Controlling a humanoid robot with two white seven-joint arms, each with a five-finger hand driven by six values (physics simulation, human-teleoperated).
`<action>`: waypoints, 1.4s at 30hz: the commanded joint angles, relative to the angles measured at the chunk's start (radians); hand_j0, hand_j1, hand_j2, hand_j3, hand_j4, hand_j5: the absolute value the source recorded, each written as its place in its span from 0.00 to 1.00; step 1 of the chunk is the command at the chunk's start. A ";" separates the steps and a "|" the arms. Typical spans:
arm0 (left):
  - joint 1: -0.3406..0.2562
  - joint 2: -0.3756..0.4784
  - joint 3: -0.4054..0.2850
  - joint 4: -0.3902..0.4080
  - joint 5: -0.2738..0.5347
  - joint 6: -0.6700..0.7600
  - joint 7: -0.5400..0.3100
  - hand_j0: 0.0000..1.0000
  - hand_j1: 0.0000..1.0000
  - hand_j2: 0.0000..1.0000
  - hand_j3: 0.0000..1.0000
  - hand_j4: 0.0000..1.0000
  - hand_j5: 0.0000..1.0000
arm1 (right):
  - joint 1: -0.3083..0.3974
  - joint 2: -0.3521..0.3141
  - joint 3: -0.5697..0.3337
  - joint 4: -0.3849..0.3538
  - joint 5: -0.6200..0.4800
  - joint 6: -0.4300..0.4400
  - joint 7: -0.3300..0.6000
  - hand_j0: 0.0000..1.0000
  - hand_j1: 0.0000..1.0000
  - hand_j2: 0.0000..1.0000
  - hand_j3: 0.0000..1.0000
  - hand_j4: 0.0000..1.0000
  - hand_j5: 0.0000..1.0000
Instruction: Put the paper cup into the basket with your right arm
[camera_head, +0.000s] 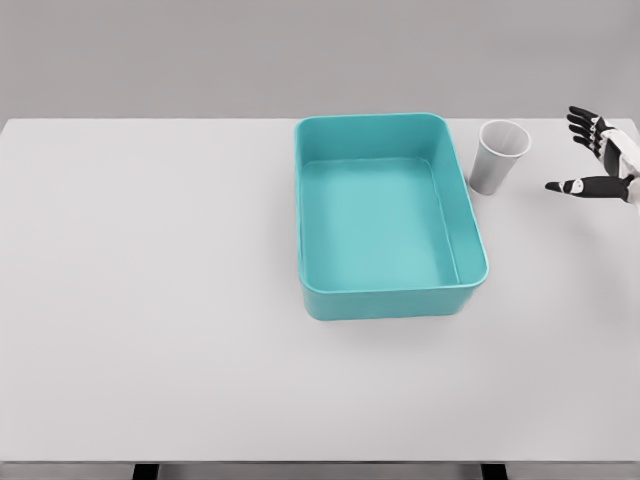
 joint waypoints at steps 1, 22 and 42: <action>0.000 0.000 0.000 0.000 0.000 0.000 0.000 1.00 1.00 1.00 1.00 1.00 1.00 | 0.000 0.002 -0.002 0.001 -0.008 0.001 0.000 1.00 1.00 1.00 1.00 1.00 1.00; 0.000 0.000 0.000 0.000 0.000 0.000 0.000 1.00 1.00 1.00 1.00 1.00 1.00 | -0.023 0.037 0.057 0.002 0.039 0.001 -0.086 1.00 1.00 1.00 1.00 1.00 1.00; 0.000 0.000 0.000 0.000 0.000 0.000 0.000 1.00 1.00 1.00 1.00 1.00 1.00 | -0.038 0.085 0.054 0.001 0.058 0.034 -0.111 1.00 1.00 1.00 1.00 1.00 1.00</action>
